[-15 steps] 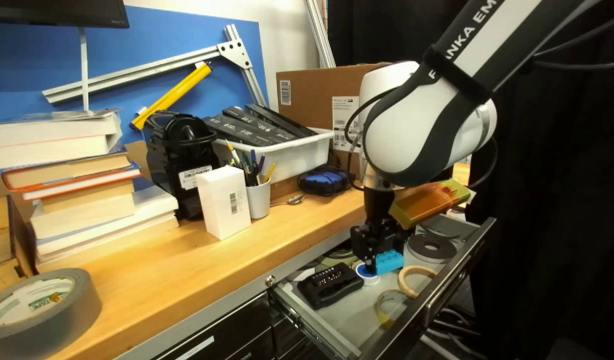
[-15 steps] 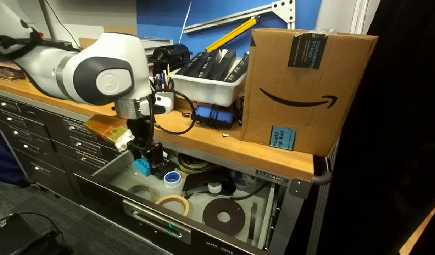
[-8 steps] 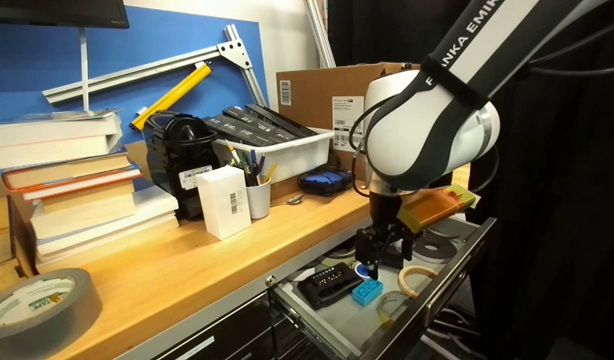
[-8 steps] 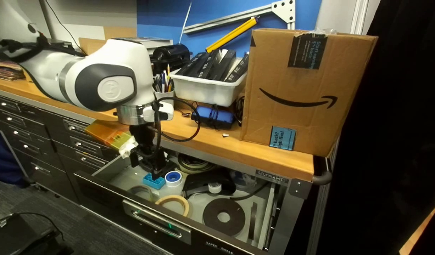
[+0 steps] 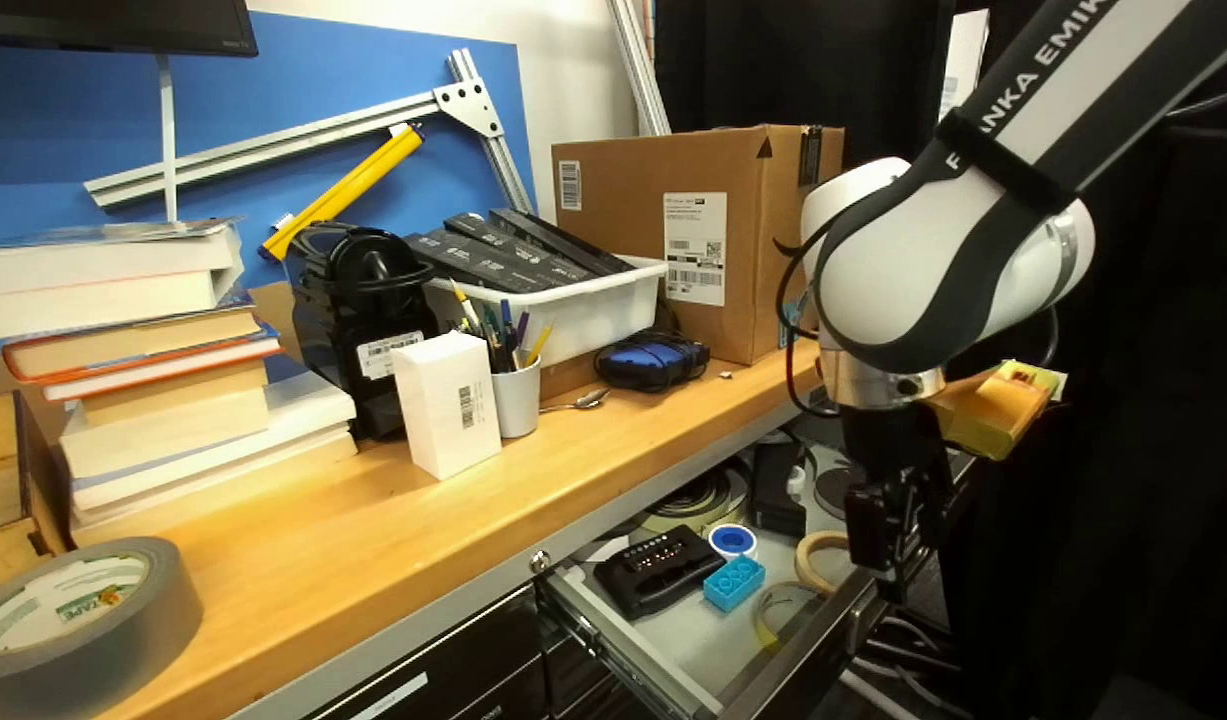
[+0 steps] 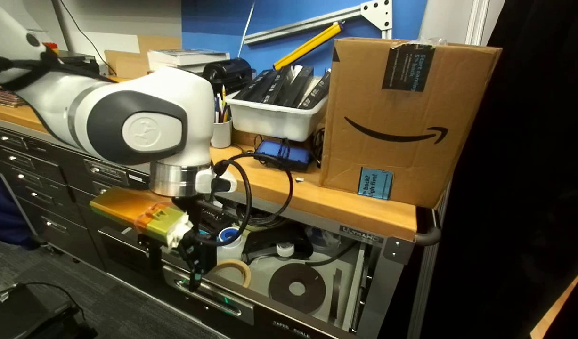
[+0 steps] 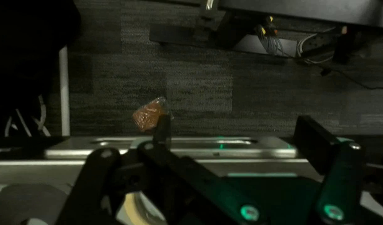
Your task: Put the blue object in the drawer and close it
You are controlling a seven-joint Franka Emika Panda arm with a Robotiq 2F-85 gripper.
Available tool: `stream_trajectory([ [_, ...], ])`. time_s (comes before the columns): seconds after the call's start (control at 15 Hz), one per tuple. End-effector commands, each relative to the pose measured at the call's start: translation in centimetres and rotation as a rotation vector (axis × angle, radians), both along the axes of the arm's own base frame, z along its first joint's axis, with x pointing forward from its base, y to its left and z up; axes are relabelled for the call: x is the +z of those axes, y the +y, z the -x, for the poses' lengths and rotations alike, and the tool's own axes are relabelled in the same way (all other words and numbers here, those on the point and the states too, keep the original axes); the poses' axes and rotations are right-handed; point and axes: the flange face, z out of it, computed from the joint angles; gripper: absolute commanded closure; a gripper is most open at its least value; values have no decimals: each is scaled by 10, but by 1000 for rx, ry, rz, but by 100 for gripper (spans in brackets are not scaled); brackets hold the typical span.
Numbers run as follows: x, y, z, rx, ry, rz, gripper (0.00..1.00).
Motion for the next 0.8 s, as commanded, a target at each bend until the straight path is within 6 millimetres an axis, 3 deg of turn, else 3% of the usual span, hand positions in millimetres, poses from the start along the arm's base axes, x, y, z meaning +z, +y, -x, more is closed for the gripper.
stream_trajectory([
  [0.0,-20,-14,22,13,66,40,0],
  [0.2,-37,-17,25,-6,88,71,0],
  [0.4,-47,-20,11,-83,63,45,0],
  [0.73,-58,-16,-40,-250,-47,45,0],
])
